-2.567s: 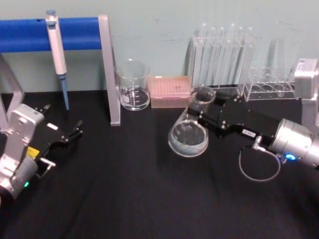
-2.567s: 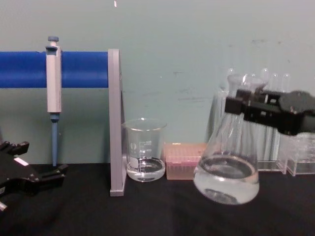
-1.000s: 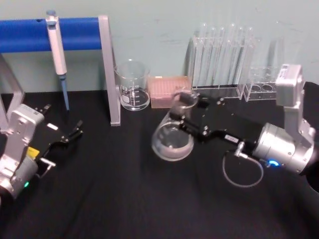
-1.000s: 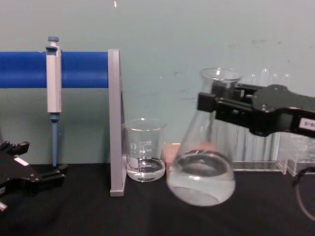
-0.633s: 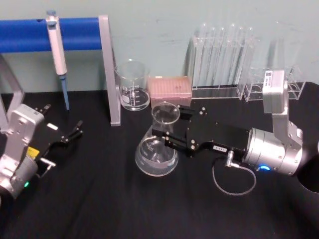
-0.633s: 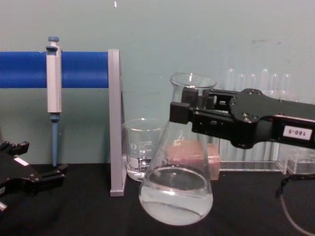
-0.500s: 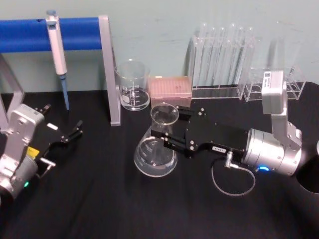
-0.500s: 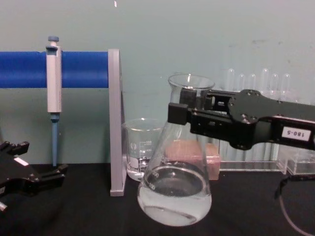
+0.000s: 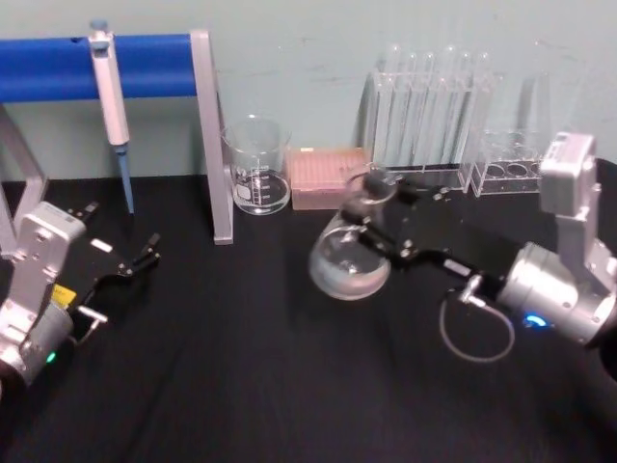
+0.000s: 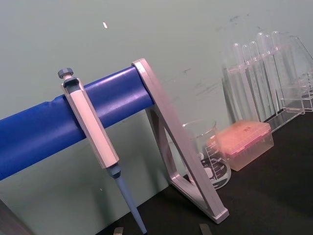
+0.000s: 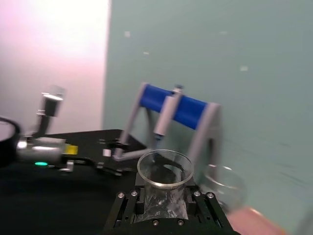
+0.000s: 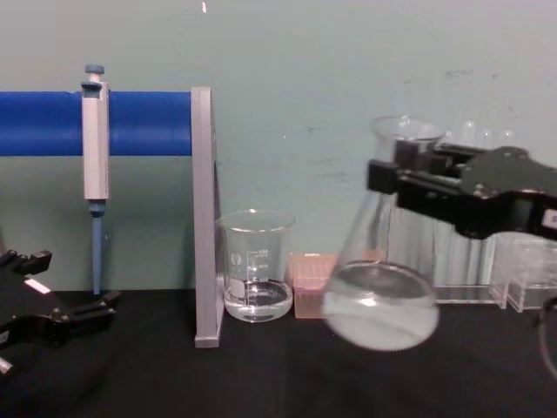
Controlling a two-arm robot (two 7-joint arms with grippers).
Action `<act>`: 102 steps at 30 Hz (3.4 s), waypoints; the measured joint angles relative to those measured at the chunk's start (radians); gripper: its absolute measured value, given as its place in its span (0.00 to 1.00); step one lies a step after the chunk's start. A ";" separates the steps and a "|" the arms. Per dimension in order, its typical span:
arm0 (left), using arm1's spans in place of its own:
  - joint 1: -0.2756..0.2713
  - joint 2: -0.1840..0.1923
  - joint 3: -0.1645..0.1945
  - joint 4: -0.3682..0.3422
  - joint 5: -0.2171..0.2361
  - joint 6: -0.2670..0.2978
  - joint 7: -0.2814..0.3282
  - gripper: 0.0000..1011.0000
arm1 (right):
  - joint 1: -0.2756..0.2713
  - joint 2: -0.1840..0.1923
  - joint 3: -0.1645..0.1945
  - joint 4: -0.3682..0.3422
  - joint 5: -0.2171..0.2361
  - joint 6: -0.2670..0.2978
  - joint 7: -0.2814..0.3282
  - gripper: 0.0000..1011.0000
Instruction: Grasp the erlenmeyer flask with one hand, shake it three times, then place it back.
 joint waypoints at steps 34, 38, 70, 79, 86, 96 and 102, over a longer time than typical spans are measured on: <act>0.000 0.000 0.000 0.000 0.000 0.000 0.000 0.99 | -0.158 -0.011 0.212 -0.068 -0.070 0.055 -0.165 0.44; 0.000 0.000 0.000 0.000 0.000 0.000 0.000 0.99 | -0.115 -0.025 0.166 -0.042 -0.050 0.045 -0.070 0.44; 0.000 0.000 0.000 0.000 0.000 0.000 0.000 0.99 | 0.056 -0.039 -0.019 0.084 0.060 -0.009 0.146 0.44; 0.000 0.000 0.000 0.000 0.000 0.000 0.000 0.99 | -0.008 -0.001 0.066 0.063 0.055 -0.013 0.022 0.44; 0.000 0.000 0.000 0.000 0.000 0.000 0.000 0.99 | -0.075 0.021 0.150 0.034 0.038 -0.013 -0.069 0.44; 0.000 0.000 0.000 0.000 0.000 0.000 0.000 0.99 | -0.145 0.029 0.229 -0.007 0.006 0.009 -0.147 0.44; 0.000 0.000 0.000 0.000 0.000 0.000 0.000 0.99 | -0.132 0.012 0.224 0.003 0.000 0.016 -0.114 0.44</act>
